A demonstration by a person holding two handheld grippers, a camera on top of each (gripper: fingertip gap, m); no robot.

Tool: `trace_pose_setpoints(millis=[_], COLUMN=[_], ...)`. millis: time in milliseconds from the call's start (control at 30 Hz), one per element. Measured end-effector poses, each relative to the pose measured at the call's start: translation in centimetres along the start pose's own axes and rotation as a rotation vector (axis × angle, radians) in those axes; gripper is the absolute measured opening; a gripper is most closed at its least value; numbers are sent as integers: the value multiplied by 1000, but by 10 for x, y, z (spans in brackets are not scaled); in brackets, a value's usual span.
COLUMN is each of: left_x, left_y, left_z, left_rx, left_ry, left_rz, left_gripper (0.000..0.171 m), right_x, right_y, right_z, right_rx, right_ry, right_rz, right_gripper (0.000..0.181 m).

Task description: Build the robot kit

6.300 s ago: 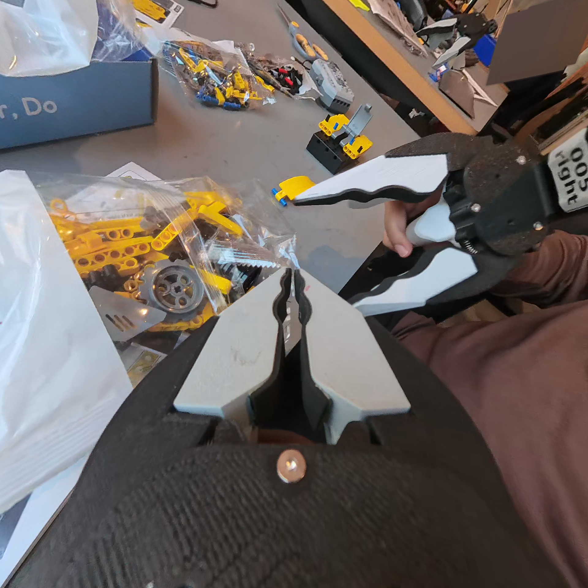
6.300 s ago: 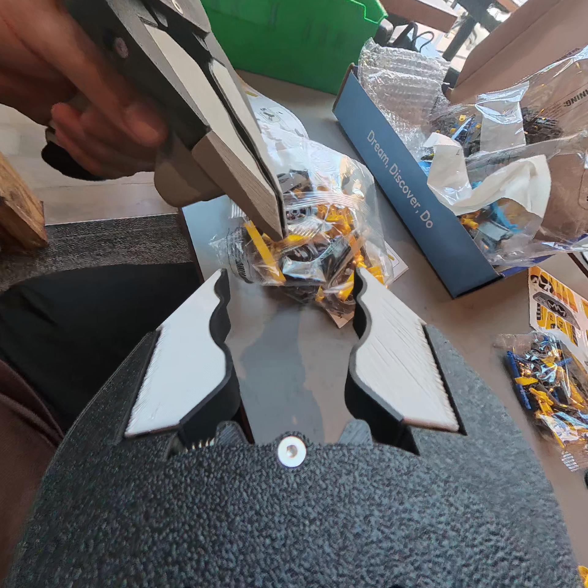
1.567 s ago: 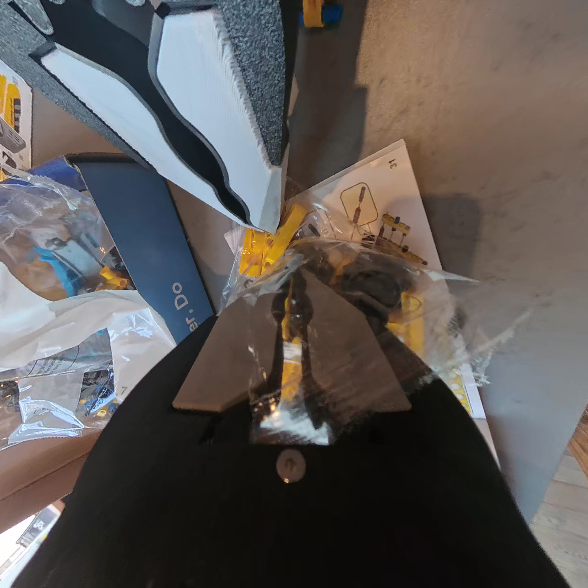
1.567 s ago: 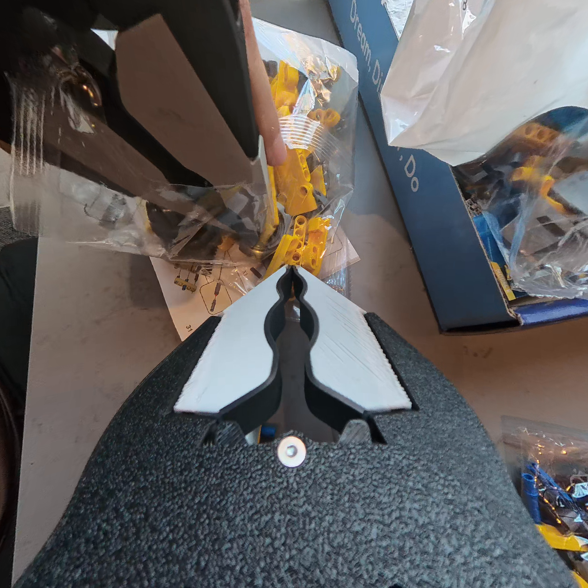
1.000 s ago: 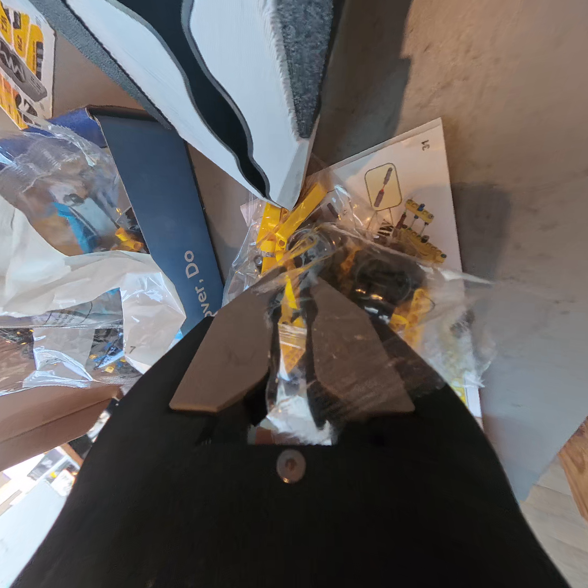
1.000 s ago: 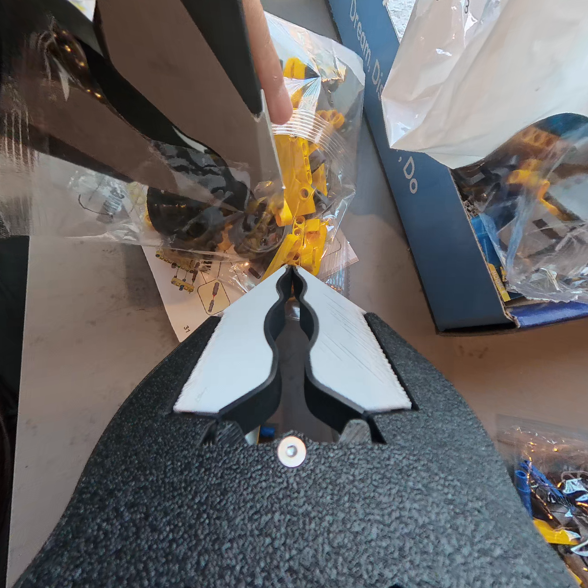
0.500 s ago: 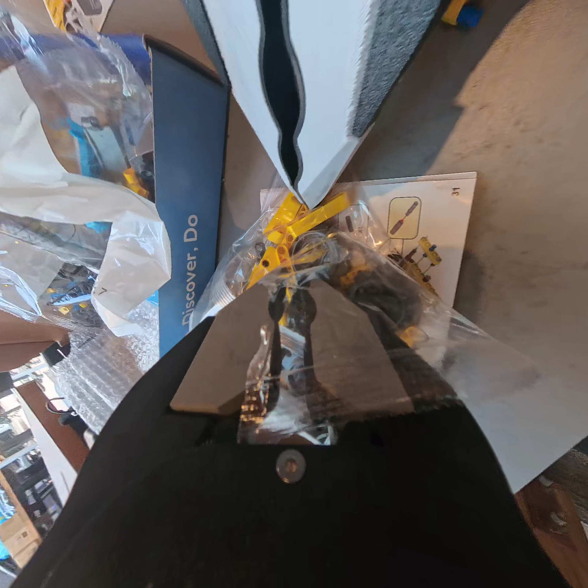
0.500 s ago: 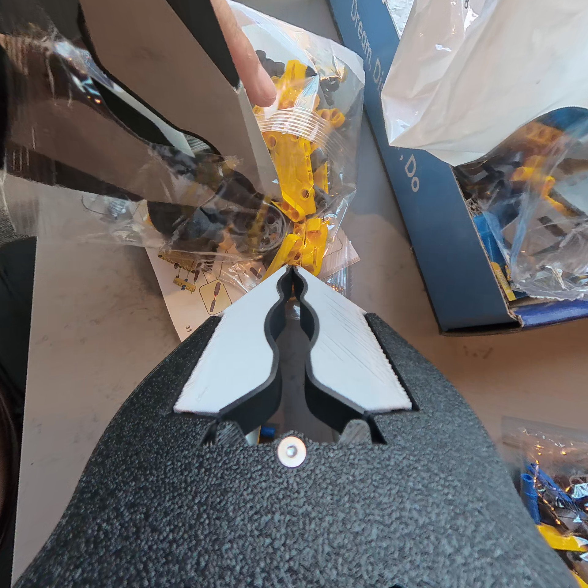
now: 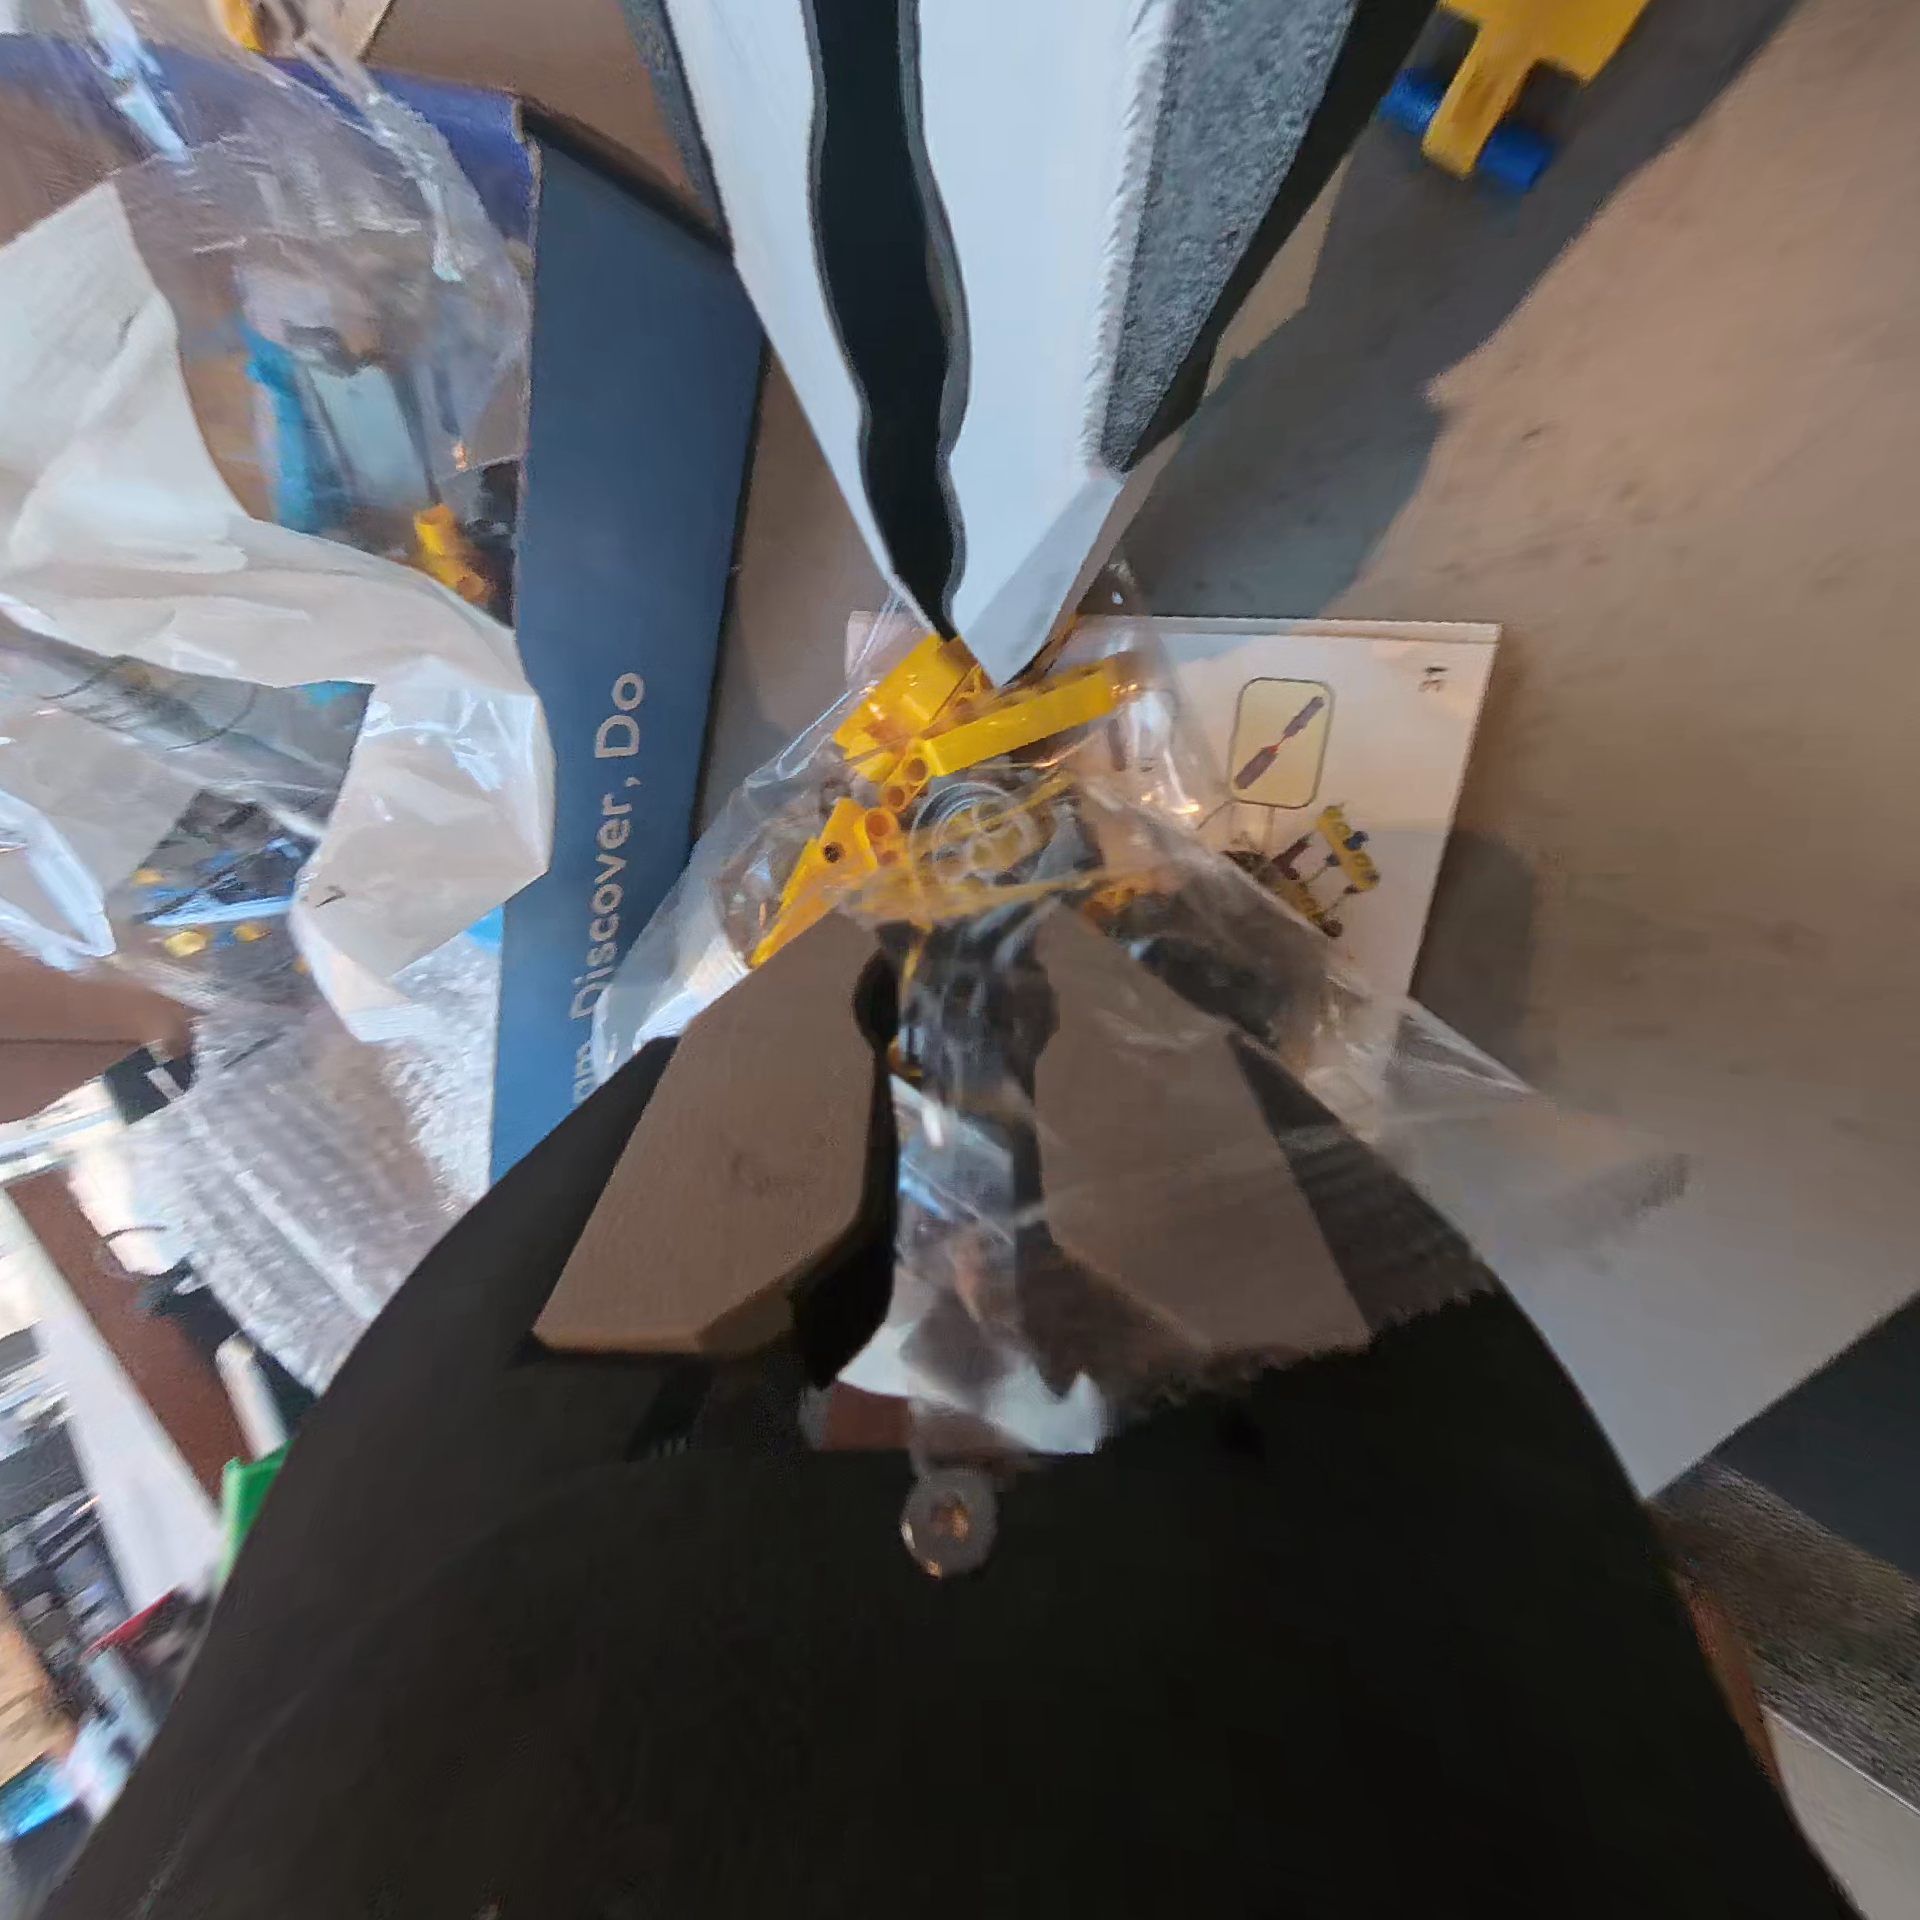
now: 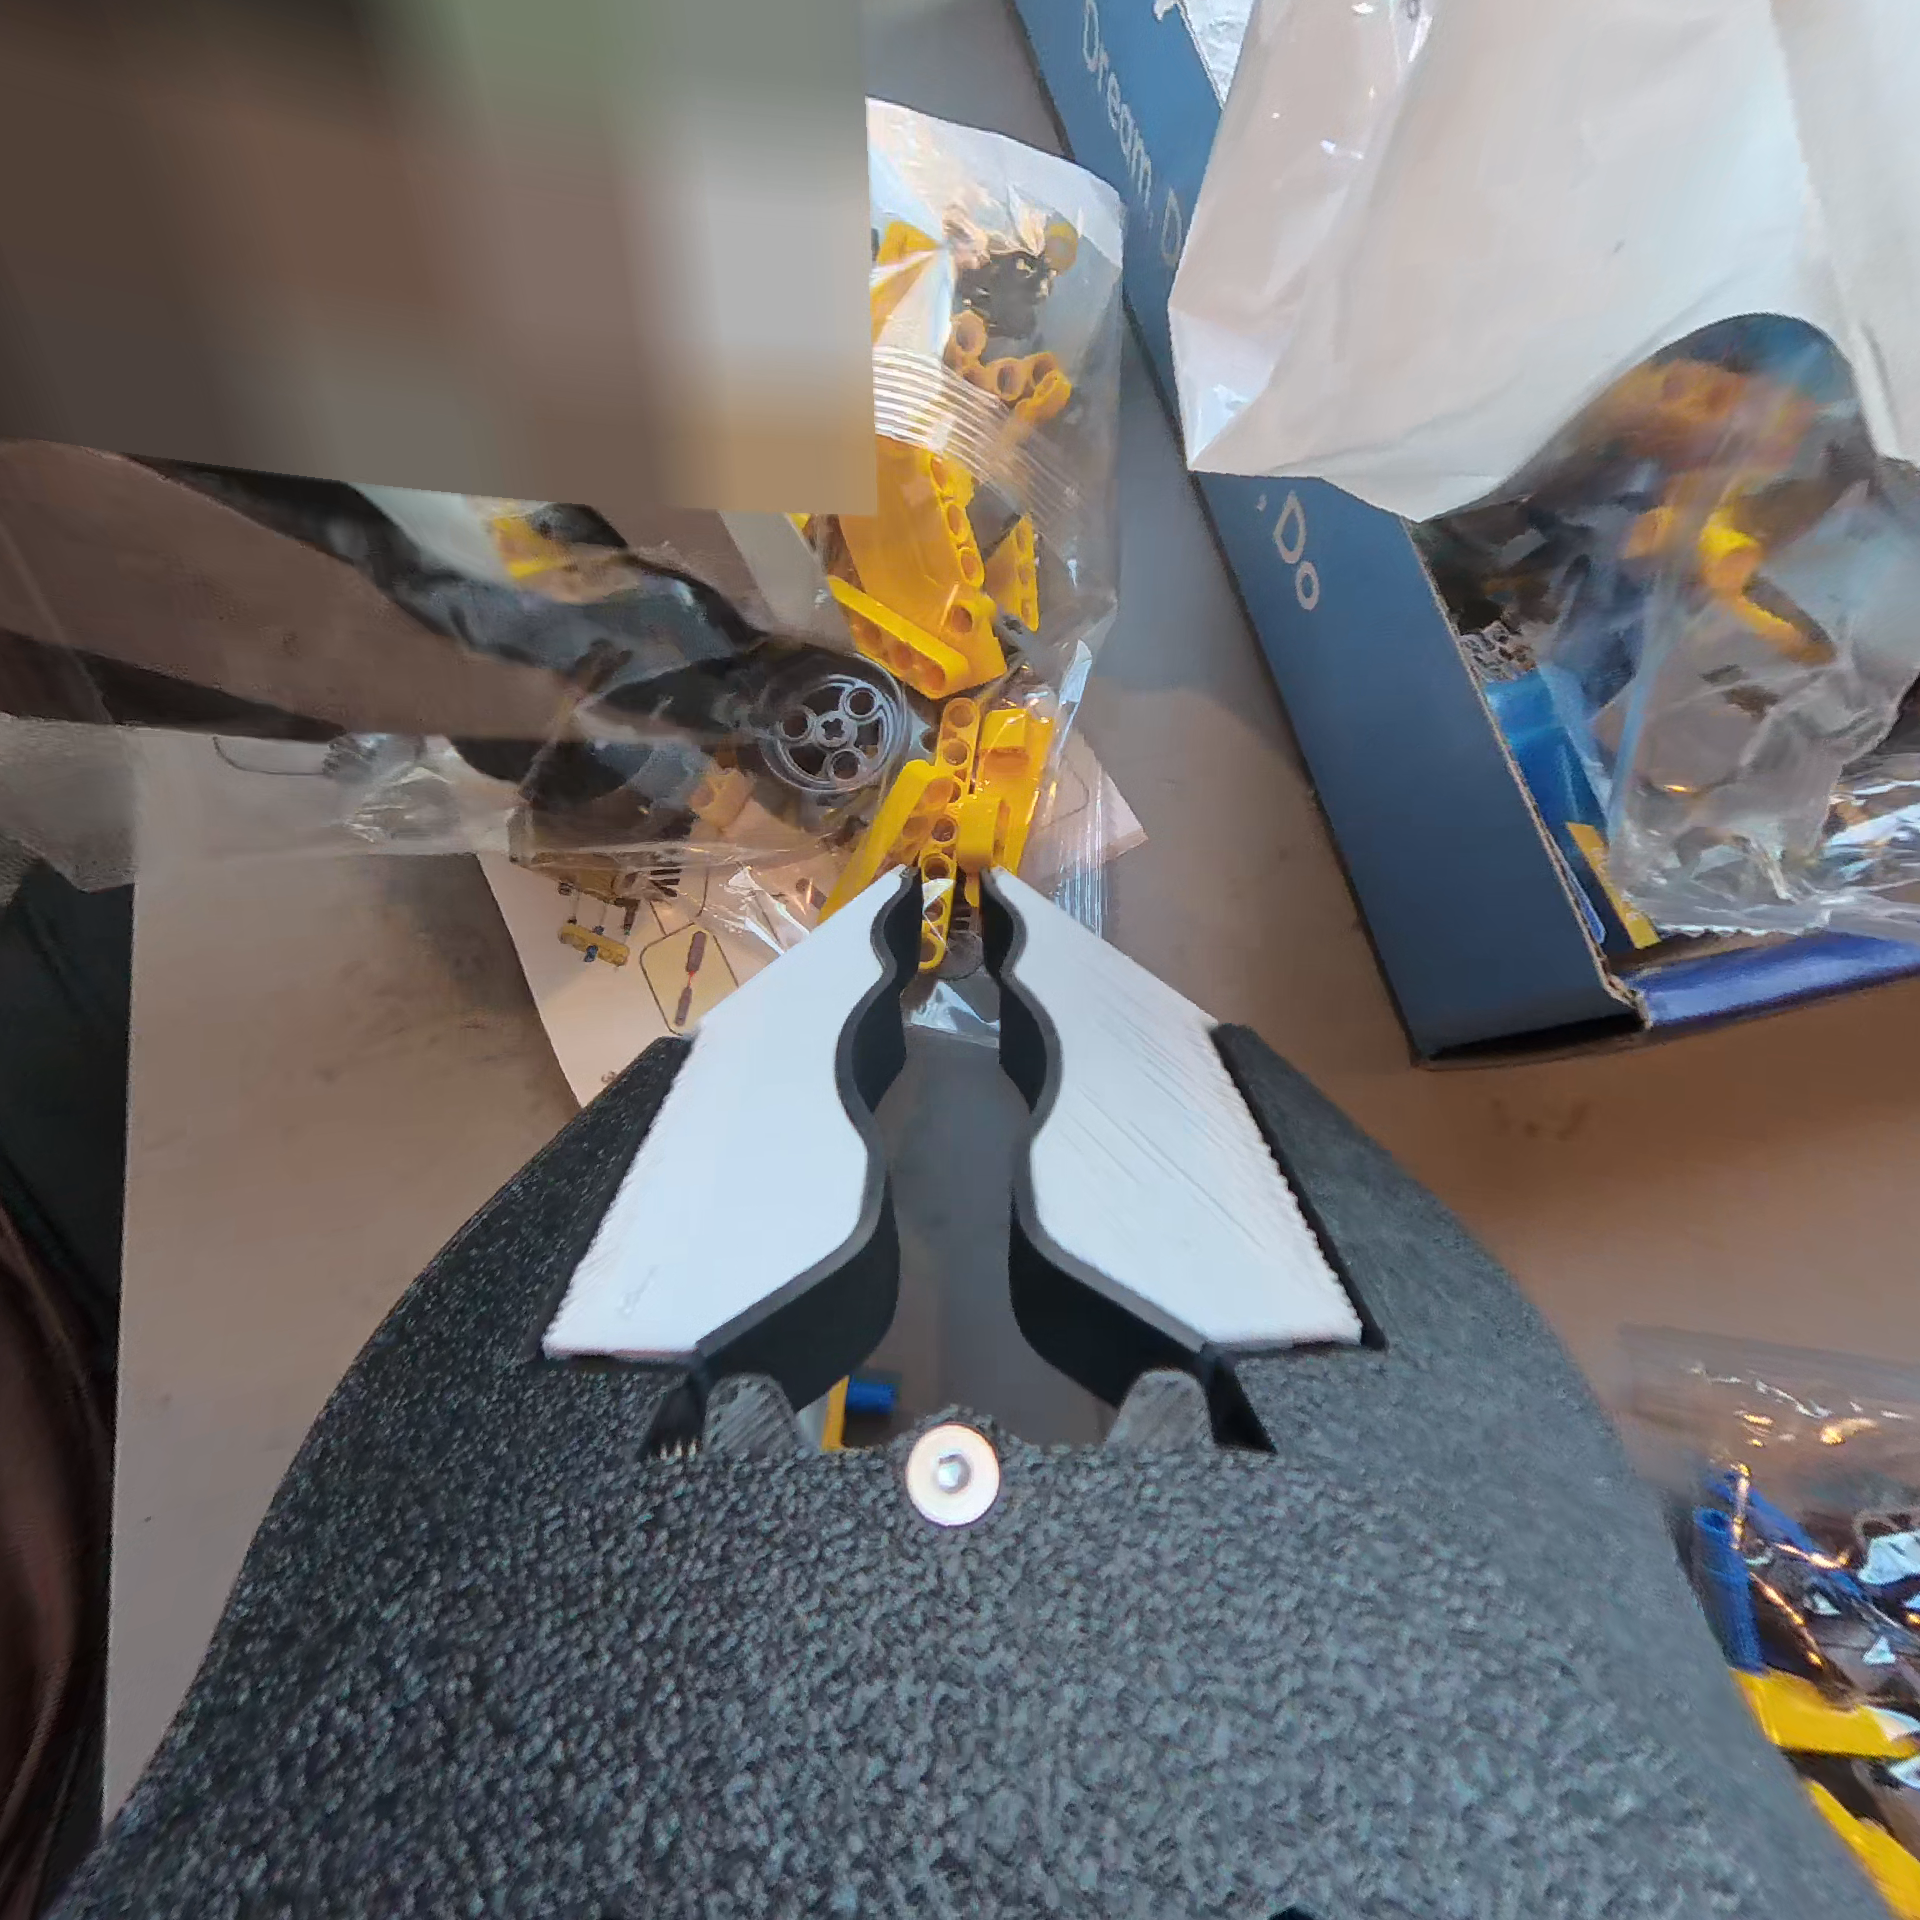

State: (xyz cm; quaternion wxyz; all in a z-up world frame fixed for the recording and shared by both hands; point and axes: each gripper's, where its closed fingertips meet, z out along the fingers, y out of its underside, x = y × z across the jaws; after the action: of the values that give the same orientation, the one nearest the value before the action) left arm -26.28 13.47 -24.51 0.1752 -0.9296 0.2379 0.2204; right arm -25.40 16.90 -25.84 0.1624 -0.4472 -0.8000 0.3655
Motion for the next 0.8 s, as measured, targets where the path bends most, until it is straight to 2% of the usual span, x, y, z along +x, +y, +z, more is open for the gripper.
trace_pose_setpoints(millis=[67,200,300,400,533,600,700,800], left_x=[-1,4,9,13,14,18,22,35], left_y=[1,-3,-12,-17,-22,-27,-23,-11], left_z=[3,9,4,4,5,4,4,6], left_rx=[12,32,68,101,144,184,177,141], left_ry=[35,80,82,70,36,26,31,100], left_rz=[-15,9,49,106,181,250,342,446], left_gripper=[17,6,12,12,0,0,0,2], right_x=[-3,-12,-13,-16,-22,-24,-26,-30], right_y=[-2,-1,2,6,8,8,8,6], right_z=[0,0,-4,-5,-1,-1,-1,-1], right_rx=[11,7,-13,-23,-23,-24,-23,-25], right_ry=[-22,-78,-102,-133,-156,-179,-220,-313], right_rz=[10,34,47,44,30,34,103,262], right_gripper=[3,0,0,0,0,0,0,0])
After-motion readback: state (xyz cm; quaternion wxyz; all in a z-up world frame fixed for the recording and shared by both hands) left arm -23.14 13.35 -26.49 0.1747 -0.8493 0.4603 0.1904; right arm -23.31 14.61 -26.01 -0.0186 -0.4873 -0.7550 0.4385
